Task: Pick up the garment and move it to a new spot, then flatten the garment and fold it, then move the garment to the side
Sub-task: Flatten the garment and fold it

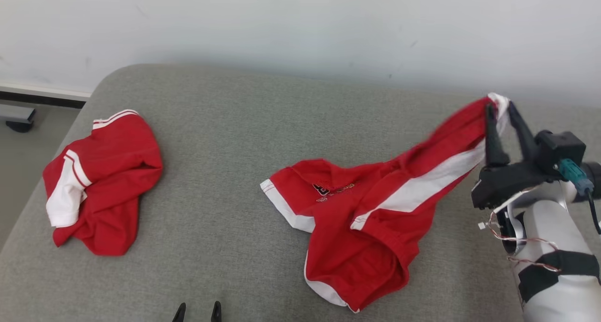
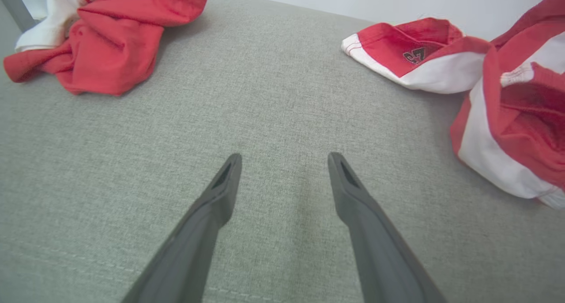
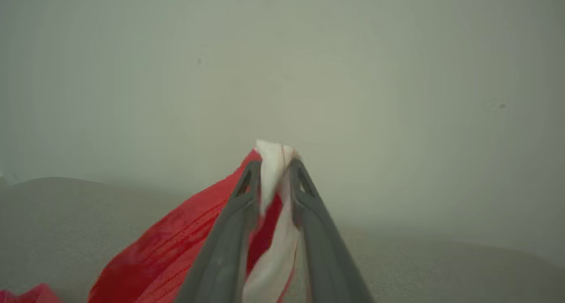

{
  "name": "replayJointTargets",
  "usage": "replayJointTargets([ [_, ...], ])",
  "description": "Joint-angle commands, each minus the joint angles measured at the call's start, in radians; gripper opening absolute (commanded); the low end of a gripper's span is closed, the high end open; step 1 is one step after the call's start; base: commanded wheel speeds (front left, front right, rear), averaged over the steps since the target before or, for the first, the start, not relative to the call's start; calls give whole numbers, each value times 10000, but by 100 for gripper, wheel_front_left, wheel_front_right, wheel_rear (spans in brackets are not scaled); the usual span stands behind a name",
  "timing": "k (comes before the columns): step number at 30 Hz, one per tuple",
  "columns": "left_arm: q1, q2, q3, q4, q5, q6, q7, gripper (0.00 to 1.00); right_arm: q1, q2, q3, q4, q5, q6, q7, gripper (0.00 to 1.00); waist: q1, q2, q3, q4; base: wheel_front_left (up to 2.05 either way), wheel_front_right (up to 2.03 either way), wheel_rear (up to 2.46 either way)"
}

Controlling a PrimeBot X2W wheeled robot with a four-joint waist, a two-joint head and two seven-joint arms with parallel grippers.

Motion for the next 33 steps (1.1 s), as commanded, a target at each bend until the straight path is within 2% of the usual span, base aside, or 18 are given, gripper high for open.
replayJointTargets([
  [1,-95,1,6,-38,17,23,-34,100,109,66,-39,-29,-13,-22,-5,100,-1,-1,58,-108,0,0,0],
  [7,-66,-2,109,-83,135,-26,-34,100,1157,368,-612,-628,-127,-22,-4,100,-1,-1,-98,-550,0,0,0],
  [16,5,-1,136,-219,96,-212,-34,100,2879,971,-505,-1772,114,-22,-2,100,-1,-1,-476,-1337,0,0,0],
  [23,-234,1,-631,-229,-144,-468,-34,100,4031,1265,-536,-2184,344,-22,-3,100,-1,-1,-459,-1998,0,0,0],
  [33,-703,5,-1224,-17,-396,-417,-34,100,4222,1380,-479,-2472,403,-22,-3,100,-1,-1,48,-2913,0,0,0],
])
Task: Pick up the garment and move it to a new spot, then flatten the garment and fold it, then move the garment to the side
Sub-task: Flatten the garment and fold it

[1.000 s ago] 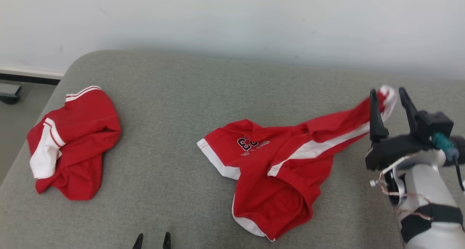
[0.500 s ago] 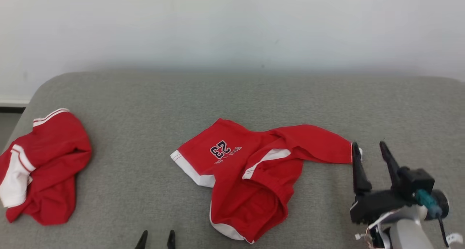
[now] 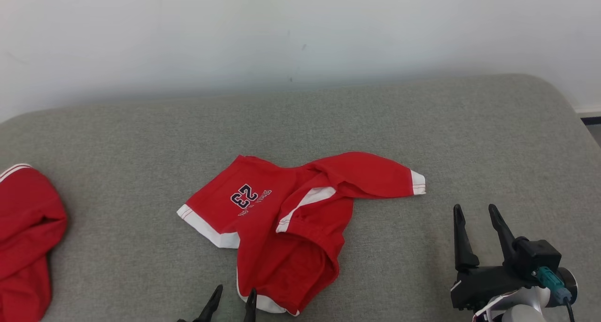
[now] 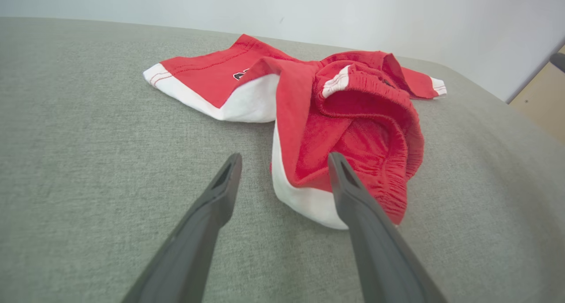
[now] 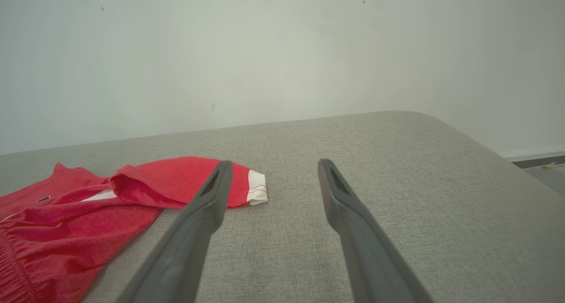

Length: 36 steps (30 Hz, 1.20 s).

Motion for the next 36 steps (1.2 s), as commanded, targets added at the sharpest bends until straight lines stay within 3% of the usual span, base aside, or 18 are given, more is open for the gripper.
replayJointTargets([
  [1,-188,15,-19,62,-25,52,-34,100,10,49,53,-34,18,-22,-1,100,0,0,296,-398,0,0,0],
  [5,-352,13,-63,116,-37,107,-34,100,56,51,262,-102,61,-22,-1,100,0,0,384,-616,0,0,0],
  [10,-434,15,-34,107,5,127,-34,100,187,-16,1240,-153,392,-22,-1,100,0,0,436,-710,0,0,0],
  [17,-461,16,-56,63,97,173,-34,100,420,-69,3507,25,1251,-22,-1,100,0,0,453,-475,0,0,0],
  [27,-187,16,42,-141,237,195,-34,100,43,-757,7570,423,3808,-22,-1,100,0,0,442,374,0,0,0],
  [36,-69,13,74,-220,188,285,-34,100,-501,-1062,8636,1089,4980,-22,-1,100,0,0,497,976,0,0,0],
])
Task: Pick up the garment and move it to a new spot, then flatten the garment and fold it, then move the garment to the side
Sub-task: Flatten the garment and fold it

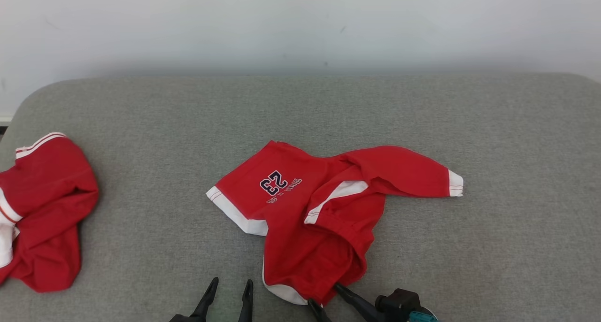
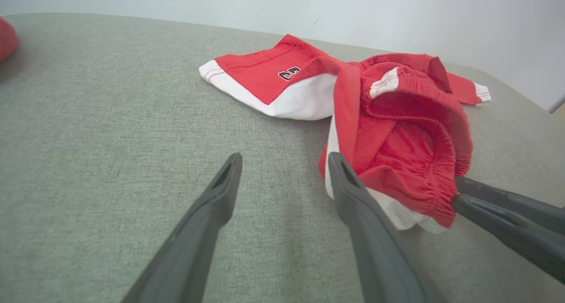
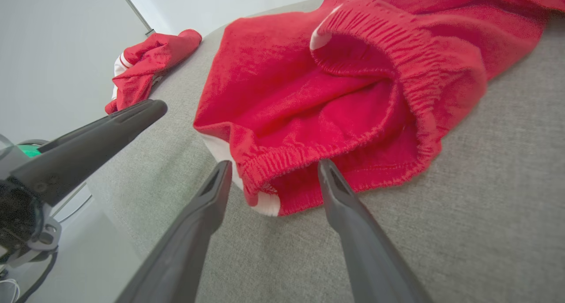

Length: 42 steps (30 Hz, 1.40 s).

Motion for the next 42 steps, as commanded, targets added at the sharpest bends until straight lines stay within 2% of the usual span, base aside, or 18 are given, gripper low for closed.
replayJointTargets([
  [1,115,8,-5,-23,40,28,-34,100,-116,18,77,94,102,-22,-1,100,0,-1,31,163,0,0,0],
  [4,137,11,-35,-12,9,35,-34,100,-330,62,143,311,55,-22,-1,100,0,-1,42,299,0,0,0],
  [6,138,9,-61,-13,10,51,-34,100,-368,128,37,485,22,-22,-1,80,0,-1,58,376,0,0,0],
  [7,147,9,-66,-21,3,70,-34,100,-399,175,53,558,-18,-22,-1,55,0,-1,65,400,0,0,0],
  [8,146,9,-80,-27,3,84,-34,100,-441,210,34,607,-41,-22,-1,47,0,-1,80,426,0,0,0],
  [9,144,9,-76,-27,1,94,-34,100,-493,221,6,630,-63,-22,-1,26,0,-1,88,440,0,0,0],
  [10,149,9,-62,-26,-5,112,-34,100,-547,213,-74,632,-77,-22,-1,0,0,-1,96,447,0,0,0],
  [16,215,9,23,-16,-54,167,-34,100,-389,89,-1012,386,-237,-22,-1,0,0,-1,55,367,0,0,0],
  [26,428,8,289,151,-11,126,-34,100,189,-838,-2954,-54,-762,-22,-1,0,0,-1,-375,-369,0,0,0],
  [37,492,8,507,285,113,39,-34,100,-36,-2013,-3609,-39,-1106,-22,-1,2,0,-1,-631,-860,0,0,0],
  [39,480,9,524,302,149,17,-34,100,-140,-2169,-3775,22,-1209,-22,-1,16,0,-1,-631,-870,0,0,0],
  [40,487,9,530,315,160,11,-34,100,-182,-2201,-3886,117,-1229,-22,-1,37,0,-1,-635,-874,0,0,0],
  [41,500,9,531,326,152,3,-34,100,-202,-2215,-3934,307,-1264,-22,-1,100,0,-1,-640,-870,0,0,0],
  [42,507,9,528,339,147,-1,-34,100,-255,-2228,-3997,482,-1343,-22,-1,100,0,-1,-640,-860,0,0,0],
])
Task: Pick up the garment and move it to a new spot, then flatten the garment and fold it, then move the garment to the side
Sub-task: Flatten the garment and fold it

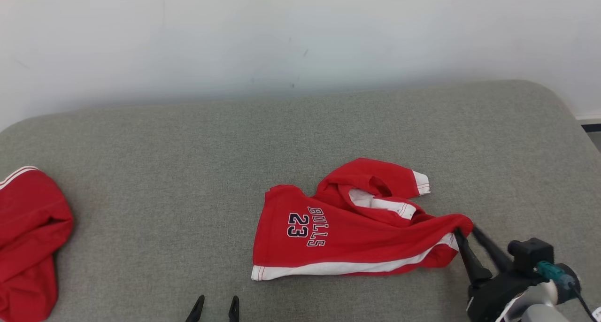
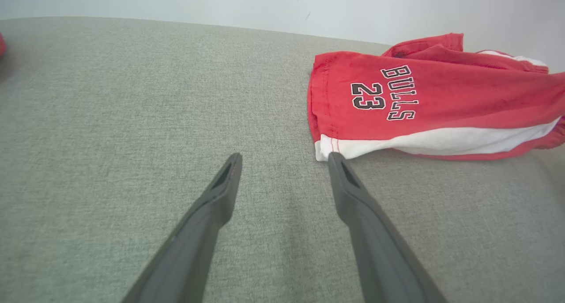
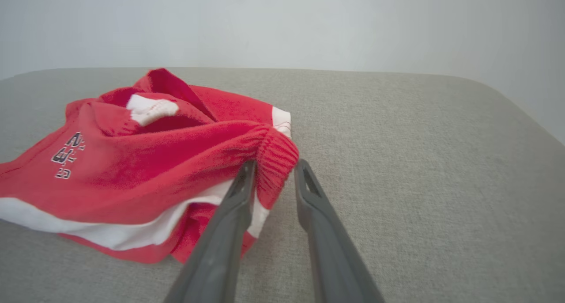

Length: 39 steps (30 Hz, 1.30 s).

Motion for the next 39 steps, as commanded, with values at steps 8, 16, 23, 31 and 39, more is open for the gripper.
replayJointTargets([
  [8,80,10,20,-12,45,-69,-34,100,389,1034,-2624,154,-2059,-22,-1,100,1,0,125,-22,0,0,0],
  [16,-405,10,-178,-65,-85,-152,-34,100,1127,2160,-3593,-981,-3143,-22,-2,100,1,0,638,-553,0,0,0],
  [23,-1097,14,-329,153,-232,-82,-34,100,931,2214,-3489,-1209,-3140,-22,-1,100,1,0,1160,-959,0,0,0],
  [31,-1749,11,-207,1232,-529,189,-34,89,723,2226,-3509,-1358,-3040,-22,-1,100,1,0,1509,-1274,0,0,0],
  [39,-2028,14,22,1912,-511,256,-25,0,701,2159,-3492,-1362,-2954,-22,-1,100,1,0,1593,-1239,0,0,0],
])
